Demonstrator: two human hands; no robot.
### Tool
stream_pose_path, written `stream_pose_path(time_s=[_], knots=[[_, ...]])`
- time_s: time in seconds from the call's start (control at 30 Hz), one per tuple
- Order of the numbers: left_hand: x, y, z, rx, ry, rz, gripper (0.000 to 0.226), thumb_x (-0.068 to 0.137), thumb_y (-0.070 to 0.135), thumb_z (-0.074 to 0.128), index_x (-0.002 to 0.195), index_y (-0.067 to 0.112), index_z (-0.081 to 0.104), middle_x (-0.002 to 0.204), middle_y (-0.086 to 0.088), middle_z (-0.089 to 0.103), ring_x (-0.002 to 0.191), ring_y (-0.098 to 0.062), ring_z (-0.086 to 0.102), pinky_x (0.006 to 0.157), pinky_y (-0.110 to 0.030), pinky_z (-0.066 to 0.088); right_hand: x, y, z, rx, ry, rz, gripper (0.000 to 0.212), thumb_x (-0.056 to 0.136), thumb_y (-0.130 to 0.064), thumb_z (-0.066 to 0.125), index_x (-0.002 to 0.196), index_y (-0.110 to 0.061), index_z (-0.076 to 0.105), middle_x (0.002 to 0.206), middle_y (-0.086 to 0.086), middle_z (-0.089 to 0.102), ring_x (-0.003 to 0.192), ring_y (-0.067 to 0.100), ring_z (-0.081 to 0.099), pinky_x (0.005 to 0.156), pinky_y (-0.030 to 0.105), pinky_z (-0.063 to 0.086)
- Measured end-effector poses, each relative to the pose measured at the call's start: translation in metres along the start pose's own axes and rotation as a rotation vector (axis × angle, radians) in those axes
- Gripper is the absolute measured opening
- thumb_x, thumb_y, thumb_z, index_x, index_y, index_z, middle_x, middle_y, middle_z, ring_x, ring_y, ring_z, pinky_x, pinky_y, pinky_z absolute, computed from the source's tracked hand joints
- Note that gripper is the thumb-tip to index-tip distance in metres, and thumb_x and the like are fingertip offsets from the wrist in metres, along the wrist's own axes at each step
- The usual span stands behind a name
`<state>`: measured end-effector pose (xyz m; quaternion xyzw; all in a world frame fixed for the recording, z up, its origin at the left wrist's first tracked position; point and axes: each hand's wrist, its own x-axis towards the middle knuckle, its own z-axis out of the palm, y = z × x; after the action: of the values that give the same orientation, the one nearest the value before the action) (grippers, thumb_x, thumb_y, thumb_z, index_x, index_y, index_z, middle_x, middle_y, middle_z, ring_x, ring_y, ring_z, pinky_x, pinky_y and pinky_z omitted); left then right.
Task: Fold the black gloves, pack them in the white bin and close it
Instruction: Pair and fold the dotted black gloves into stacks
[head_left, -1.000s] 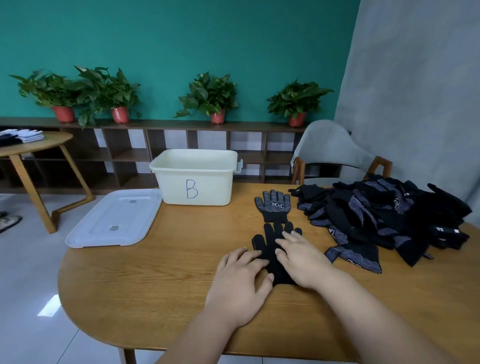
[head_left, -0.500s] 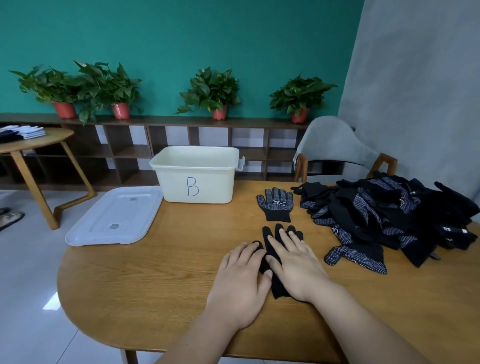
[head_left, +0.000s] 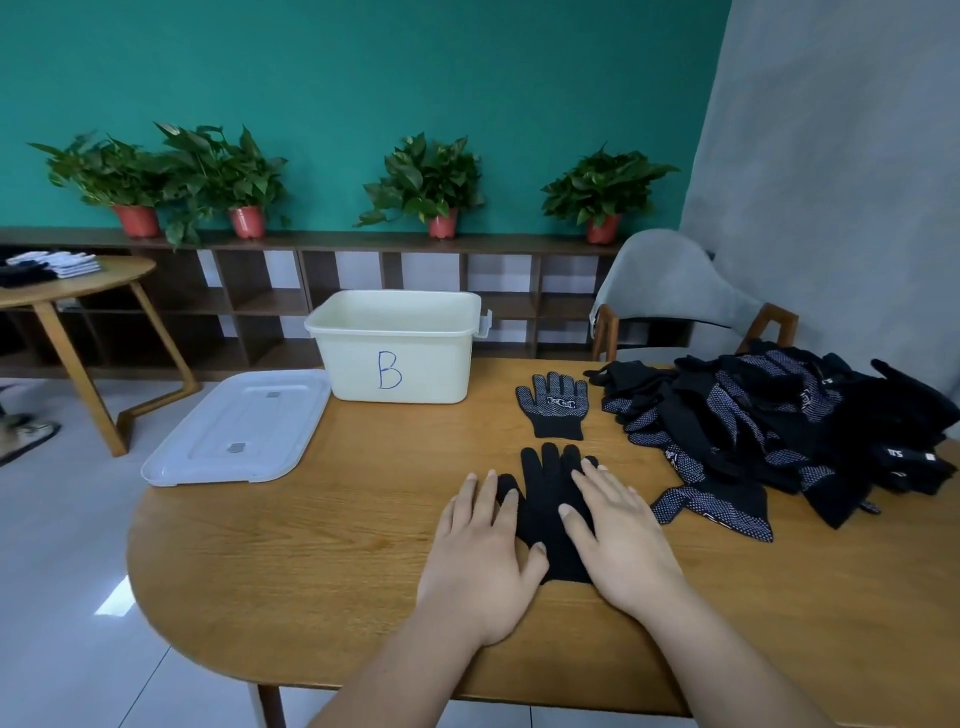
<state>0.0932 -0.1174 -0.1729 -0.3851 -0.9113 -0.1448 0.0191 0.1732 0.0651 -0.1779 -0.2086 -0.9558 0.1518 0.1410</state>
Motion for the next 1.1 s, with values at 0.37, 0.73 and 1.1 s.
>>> stream_pose_path(time_s=[0.37, 0.73, 1.1], knots=[[-0.001, -0.002, 0.001, -0.059, 0.071, 0.051, 0.075, 0.104, 0.067, 0.025, 0.168, 0.029, 0.018, 0.176, 0.01, 0.005, 0.162, -0.016, -0.008, 0.132, -0.041, 0.0, -0.014, -0.003, 0.001, -0.063, 0.079, -0.049, 0.057, 0.107, -0.058, 0.035, 0.158, -0.034, 0.042, 0.168, -0.017, 0.03, 0.159, 0.01, 0.011, 0.13, 0.039, 0.016], [-0.005, -0.013, -0.001, -0.342, 0.142, 0.204, 0.033, 0.094, 0.057, 0.068, 0.124, 0.042, 0.071, 0.136, 0.031, 0.056, 0.135, 0.007, 0.036, 0.118, -0.033, 0.03, -0.02, 0.005, 0.001, 0.132, 0.226, -0.161, 0.024, 0.096, -0.039, 0.069, 0.12, -0.034, 0.074, 0.127, -0.022, 0.063, 0.125, 0.001, 0.049, 0.102, 0.031, 0.049], [-0.002, -0.015, 0.002, -0.36, 0.225, 0.117, 0.03, 0.105, 0.037, 0.063, 0.132, 0.028, 0.074, 0.146, 0.016, 0.061, 0.141, -0.002, 0.045, 0.115, -0.015, 0.022, -0.021, 0.006, -0.003, 0.239, 0.188, -0.262, 0.027, 0.08, -0.059, 0.075, 0.1, -0.041, 0.078, 0.119, -0.034, 0.063, 0.127, -0.001, 0.049, 0.104, 0.038, 0.047]])
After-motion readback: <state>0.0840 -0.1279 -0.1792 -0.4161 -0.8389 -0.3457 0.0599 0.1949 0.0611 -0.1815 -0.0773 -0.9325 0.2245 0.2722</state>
